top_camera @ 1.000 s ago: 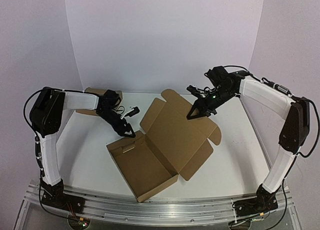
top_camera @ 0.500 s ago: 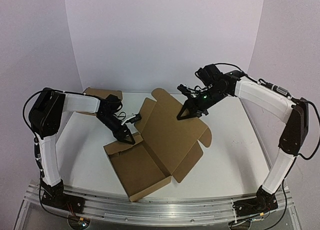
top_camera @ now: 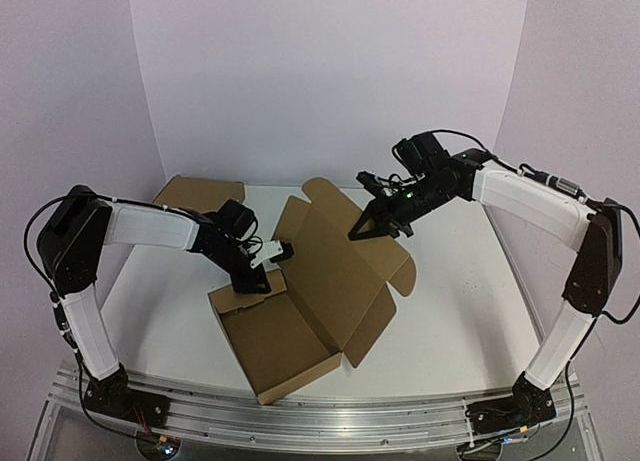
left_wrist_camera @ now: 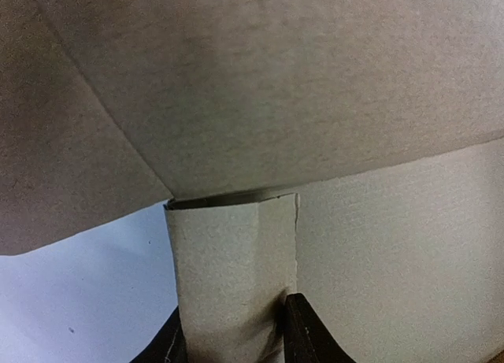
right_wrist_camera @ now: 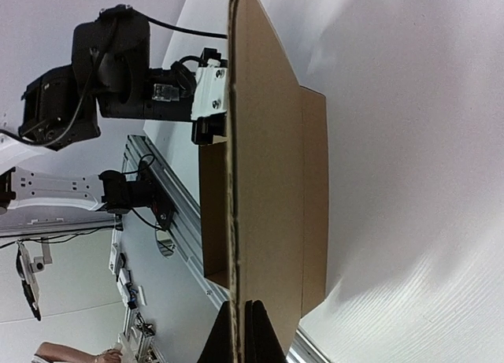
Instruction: Fold the paper box
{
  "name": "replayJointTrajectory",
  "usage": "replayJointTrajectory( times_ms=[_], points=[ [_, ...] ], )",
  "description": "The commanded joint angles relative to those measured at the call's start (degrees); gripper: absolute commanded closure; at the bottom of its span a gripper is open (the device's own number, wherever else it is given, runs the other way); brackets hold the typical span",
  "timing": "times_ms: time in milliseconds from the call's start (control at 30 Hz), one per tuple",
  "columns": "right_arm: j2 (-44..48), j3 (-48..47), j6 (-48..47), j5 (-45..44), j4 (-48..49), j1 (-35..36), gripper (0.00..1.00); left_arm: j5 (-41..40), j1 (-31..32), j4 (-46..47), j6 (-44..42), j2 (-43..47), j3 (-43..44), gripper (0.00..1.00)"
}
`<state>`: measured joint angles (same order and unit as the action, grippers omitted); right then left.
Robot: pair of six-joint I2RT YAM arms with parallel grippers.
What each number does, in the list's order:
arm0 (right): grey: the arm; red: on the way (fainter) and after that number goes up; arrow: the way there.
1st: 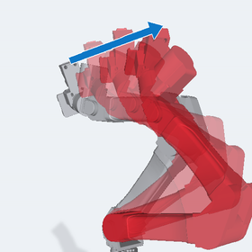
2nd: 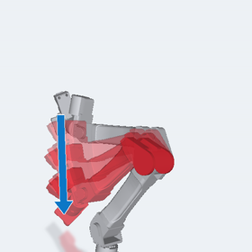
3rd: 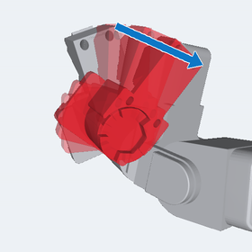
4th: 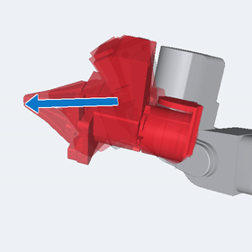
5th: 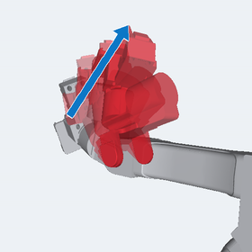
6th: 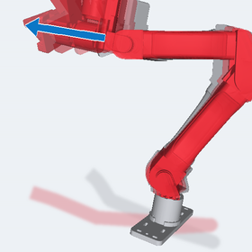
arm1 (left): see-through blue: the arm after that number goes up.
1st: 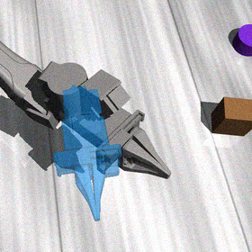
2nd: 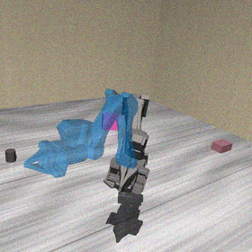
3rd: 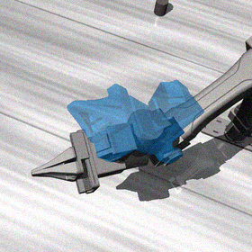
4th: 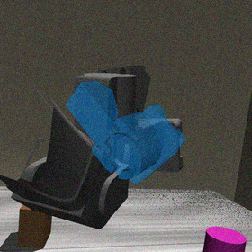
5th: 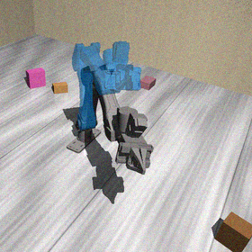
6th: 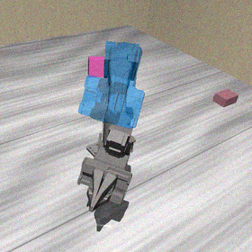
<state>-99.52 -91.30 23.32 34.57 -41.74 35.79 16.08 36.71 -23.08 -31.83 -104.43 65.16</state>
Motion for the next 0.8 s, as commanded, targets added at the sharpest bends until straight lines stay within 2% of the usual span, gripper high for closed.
replayJointTrajectory(
  times_ms=[0,233,367,433,500,600,767],
  points=[
    [1.63,1.45,2.51,-0.49,5.83,0.69,1.0,-4.71,5.05,6.89,-4.46,4.37,-4.08,0.77],
    [1.68,2.29,4.74,-1.97,7.8,0.7,1.0,-8.43,8.12,10.27,-4.03,4.12,-6.46,0.84],
    [3.2,3.66,6.16,-6.07,7.54,0.7,1.0,-14.21,10.59,18.72,-13.59,5.28,-13.02,0.97],
    [4.43,5.21,6.93,-8.82,7.03,0.69,1.0,-15.03,10.66,24.26,-18.89,5.92,-16.23,0.99],
    [5.68,6.79,7.14,-11.48,5.83,0.61,0.92,-12.2,10.16,24.17,-19.28,6.06,-15.53,0.99],
    [8.13,5.9,3.36,-17.32,-0.5,0.3,0.74,-3.28,9.73,16.73,-18.19,6.12,-12.24,1.0],
    [10.71,-8.07,-9.03,-27.29,-14.28,-0.11,0.44,4.57,9.7,14.41,-21.97,6.38,-13.11,1.0]
  ],
)
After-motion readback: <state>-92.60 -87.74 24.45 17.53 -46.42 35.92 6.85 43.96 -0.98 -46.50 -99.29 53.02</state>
